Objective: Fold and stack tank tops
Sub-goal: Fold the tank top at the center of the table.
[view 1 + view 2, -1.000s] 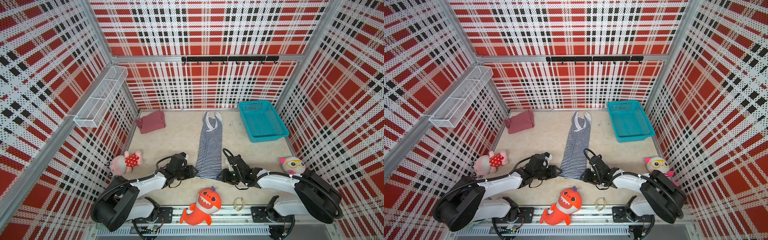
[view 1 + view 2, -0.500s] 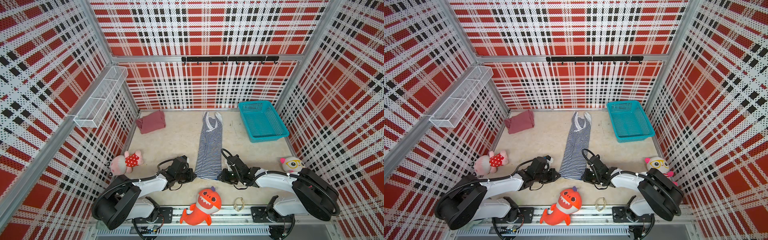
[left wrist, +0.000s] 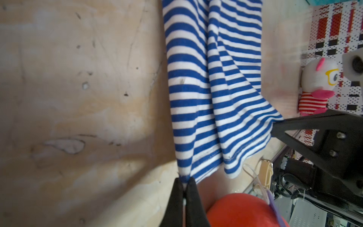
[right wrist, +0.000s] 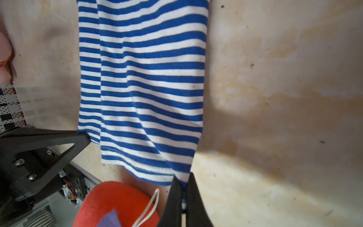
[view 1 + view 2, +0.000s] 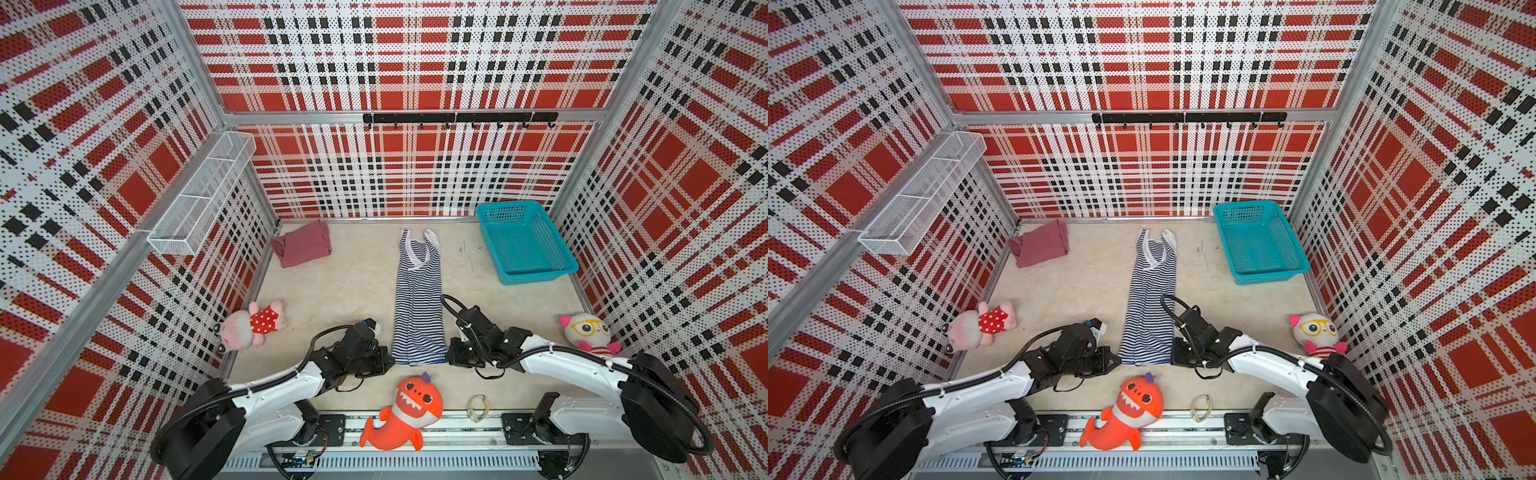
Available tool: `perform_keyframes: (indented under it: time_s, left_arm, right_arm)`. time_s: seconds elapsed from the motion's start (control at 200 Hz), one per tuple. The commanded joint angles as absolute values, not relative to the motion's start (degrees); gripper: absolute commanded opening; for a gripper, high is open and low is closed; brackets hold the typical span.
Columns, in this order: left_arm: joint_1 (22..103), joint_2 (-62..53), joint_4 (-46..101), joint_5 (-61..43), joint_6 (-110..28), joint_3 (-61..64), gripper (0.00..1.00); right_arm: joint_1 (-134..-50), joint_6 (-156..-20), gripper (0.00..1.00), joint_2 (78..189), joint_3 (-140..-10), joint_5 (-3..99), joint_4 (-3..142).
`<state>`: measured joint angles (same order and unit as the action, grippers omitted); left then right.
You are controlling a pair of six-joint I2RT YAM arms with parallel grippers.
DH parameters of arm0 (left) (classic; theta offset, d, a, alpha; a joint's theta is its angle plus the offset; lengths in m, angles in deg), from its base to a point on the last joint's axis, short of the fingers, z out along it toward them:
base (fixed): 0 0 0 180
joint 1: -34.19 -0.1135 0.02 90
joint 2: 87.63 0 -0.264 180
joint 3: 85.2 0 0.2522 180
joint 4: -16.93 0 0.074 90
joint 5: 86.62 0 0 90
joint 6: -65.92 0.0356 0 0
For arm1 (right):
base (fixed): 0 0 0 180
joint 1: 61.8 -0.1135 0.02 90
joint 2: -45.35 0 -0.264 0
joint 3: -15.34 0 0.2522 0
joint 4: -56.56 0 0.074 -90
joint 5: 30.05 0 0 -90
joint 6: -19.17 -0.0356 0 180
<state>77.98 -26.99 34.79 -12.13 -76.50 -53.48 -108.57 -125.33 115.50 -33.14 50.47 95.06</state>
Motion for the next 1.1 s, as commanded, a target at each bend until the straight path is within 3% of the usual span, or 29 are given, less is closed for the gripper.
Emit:
perform_keyframes:
  time_s: [0.0,0.596,1.092]
  left_arm:
    - [78.0,-28.0,37.5,-8.6,-78.1,-50.8,0.00]
    - [65.3,-0.3,41.1,-12.8,-53.8,-23.8,0.00]
    - [58.8,19.5,37.9,-14.3,-48.6,-2.9,0.00]
  right_arm:
    - [-108.5,-122.5,0.00,113.3,-36.5,53.7,102.4]
    - [-95.6,-100.7,0.00,134.4,-59.9,51.5,101.6]
    - [-88.2,-93.4,0.00,152.4,-75.5,48.5,97.1]
